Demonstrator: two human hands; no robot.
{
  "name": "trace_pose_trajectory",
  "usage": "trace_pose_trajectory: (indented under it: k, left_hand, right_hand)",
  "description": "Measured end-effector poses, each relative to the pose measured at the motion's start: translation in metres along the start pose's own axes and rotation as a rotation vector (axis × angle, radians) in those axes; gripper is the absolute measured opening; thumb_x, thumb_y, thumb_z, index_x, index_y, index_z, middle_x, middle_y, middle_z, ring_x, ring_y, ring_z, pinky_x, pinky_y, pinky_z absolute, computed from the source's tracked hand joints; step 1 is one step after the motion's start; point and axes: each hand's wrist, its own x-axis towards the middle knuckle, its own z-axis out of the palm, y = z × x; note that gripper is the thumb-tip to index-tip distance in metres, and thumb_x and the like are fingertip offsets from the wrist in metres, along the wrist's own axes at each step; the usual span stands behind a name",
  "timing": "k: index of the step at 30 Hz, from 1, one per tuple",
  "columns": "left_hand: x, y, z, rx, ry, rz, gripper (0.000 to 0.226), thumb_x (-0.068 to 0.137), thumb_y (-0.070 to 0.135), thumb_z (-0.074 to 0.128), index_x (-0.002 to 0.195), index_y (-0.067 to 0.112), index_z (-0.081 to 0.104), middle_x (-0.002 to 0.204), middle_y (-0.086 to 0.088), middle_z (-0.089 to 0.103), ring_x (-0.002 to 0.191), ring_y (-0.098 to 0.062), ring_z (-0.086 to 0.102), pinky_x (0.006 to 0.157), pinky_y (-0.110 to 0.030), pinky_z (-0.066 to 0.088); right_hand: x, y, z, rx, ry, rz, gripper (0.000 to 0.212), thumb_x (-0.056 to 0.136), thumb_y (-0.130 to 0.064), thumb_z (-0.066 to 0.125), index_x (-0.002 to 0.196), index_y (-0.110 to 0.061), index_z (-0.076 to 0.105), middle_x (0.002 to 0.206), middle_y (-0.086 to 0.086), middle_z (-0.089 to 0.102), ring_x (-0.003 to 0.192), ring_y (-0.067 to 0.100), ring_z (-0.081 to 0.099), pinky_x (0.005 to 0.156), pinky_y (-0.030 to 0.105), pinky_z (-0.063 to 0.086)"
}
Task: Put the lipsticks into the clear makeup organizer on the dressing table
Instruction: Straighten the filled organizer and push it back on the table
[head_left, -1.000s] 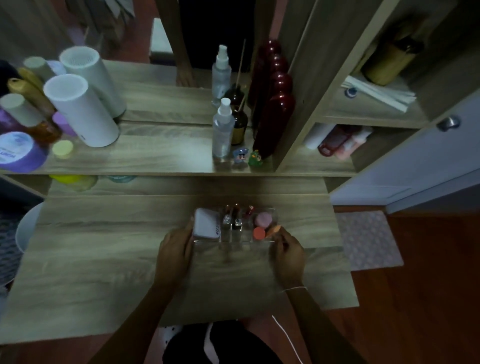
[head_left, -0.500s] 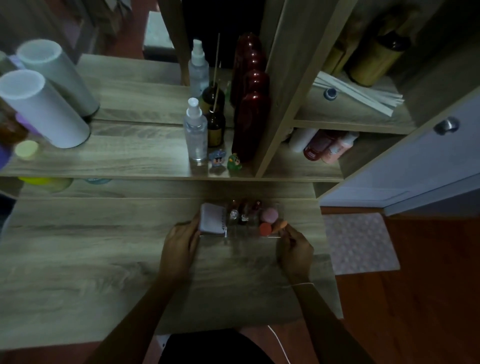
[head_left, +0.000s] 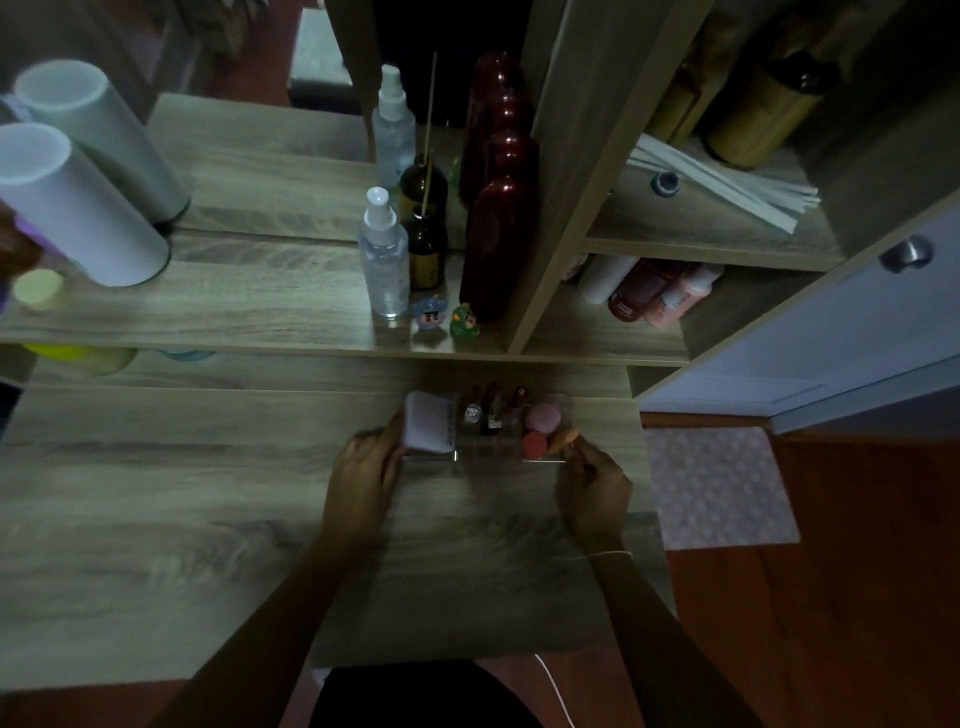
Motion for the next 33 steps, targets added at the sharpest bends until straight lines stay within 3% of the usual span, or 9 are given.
trace_pose_trajectory:
  k: [3,5,9,11,13,17,21,25,33]
  left_hand:
    - [-0.008,0.003,0.007,-0.008,0.009,-0.062,0.047,0.096,0.028,0.034,0.139,0.011,0.040,0.128,-0.015,0.059,0.114,-0.028,0.054,0.097,-0.047,0.043]
    - [-0.020,0.006,0.012,0.006,0.006,-0.103,0.050,0.097,0.027,0.032,0.144,0.012,0.030,0.142,-0.013,0.048,0.128,-0.023,0.044,0.109,-0.051,0.032]
    - [-0.049,0.007,0.023,0.221,-0.107,-0.013,0.058,0.096,0.030,0.028,0.147,0.006,0.018,0.156,-0.015,0.020,0.145,-0.024,0.015,0.118,-0.049,0.004]
    - [-0.054,0.008,0.028,0.308,-0.159,-0.012,0.061,0.095,0.034,0.026,0.147,0.004,0.015,0.156,-0.016,0.014,0.145,-0.026,0.010,0.118,-0.050,0.006]
    - [-0.054,0.009,0.031,0.345,-0.186,-0.035,0.062,0.095,0.036,0.025,0.148,0.004,0.014,0.156,-0.016,0.011,0.145,-0.027,0.010,0.116,-0.052,0.008]
    - [-0.052,0.010,0.032,0.363,-0.216,-0.048,0.062,0.096,0.039,0.020,0.147,0.004,0.014,0.156,-0.017,0.013,0.145,-0.028,0.011,0.116,-0.053,0.011]
    - [-0.050,0.008,0.031,0.360,-0.238,-0.043,0.066,0.096,0.044,0.011,0.146,0.001,0.017,0.154,-0.019,0.016,0.144,-0.030,0.014,0.116,-0.054,0.017]
    - [-0.053,0.007,0.034,0.347,-0.239,-0.050,0.069,0.096,0.048,0.015,0.148,0.004,0.008,0.156,-0.016,0.008,0.145,-0.025,0.005,0.118,-0.051,0.012]
    - [-0.054,0.006,0.035,0.313,-0.202,-0.059,0.070,0.096,0.048,0.024,0.149,0.007,0.004,0.157,-0.015,0.014,0.145,-0.022,0.009,0.119,-0.045,0.007]
  right_hand:
    - [-0.010,0.000,-0.002,-0.014,-0.011,-0.065,0.024,0.098,-0.022,0.049,0.105,-0.008,0.067,0.100,0.012,0.071,0.095,0.022,0.065,0.090,0.044,0.052]
    - [-0.023,-0.001,-0.002,-0.017,-0.066,-0.108,0.039,0.098,-0.033,0.041,0.120,-0.008,0.059,0.119,0.014,0.066,0.112,0.025,0.061,0.100,0.049,0.048]
    - [-0.051,0.004,0.004,-0.200,-0.063,-0.299,0.051,0.096,-0.024,0.036,0.138,0.004,0.042,0.144,0.027,0.046,0.135,0.038,0.043,0.112,0.054,0.036]
    - [-0.056,0.008,0.009,-0.331,-0.099,-0.355,0.051,0.097,-0.019,0.043,0.141,0.006,0.035,0.147,0.030,0.039,0.139,0.041,0.037,0.114,0.056,0.032]
    - [-0.055,0.010,0.013,-0.374,-0.150,-0.290,0.056,0.098,-0.018,0.047,0.145,0.004,0.028,0.153,0.027,0.030,0.143,0.040,0.028,0.117,0.056,0.026]
    - [-0.048,0.014,0.017,-0.421,-0.162,-0.258,0.061,0.098,-0.034,0.032,0.147,0.001,0.023,0.155,0.025,0.026,0.146,0.036,0.023,0.120,0.053,0.022]
    - [-0.047,0.020,0.021,-0.419,-0.160,-0.269,0.063,0.098,-0.036,0.031,0.148,0.000,0.020,0.155,0.025,0.027,0.146,0.036,0.023,0.118,0.054,0.024]
    - [-0.051,0.028,0.024,-0.386,-0.164,-0.259,0.066,0.098,-0.037,0.035,0.151,-0.006,0.011,0.159,0.021,0.020,0.148,0.031,0.017,0.120,0.049,0.017]
    - [-0.074,0.032,0.034,-0.496,-0.129,-0.259,0.061,0.097,-0.038,0.029,0.145,0.001,0.031,0.154,0.022,0.033,0.144,0.034,0.031,0.119,0.052,0.020]
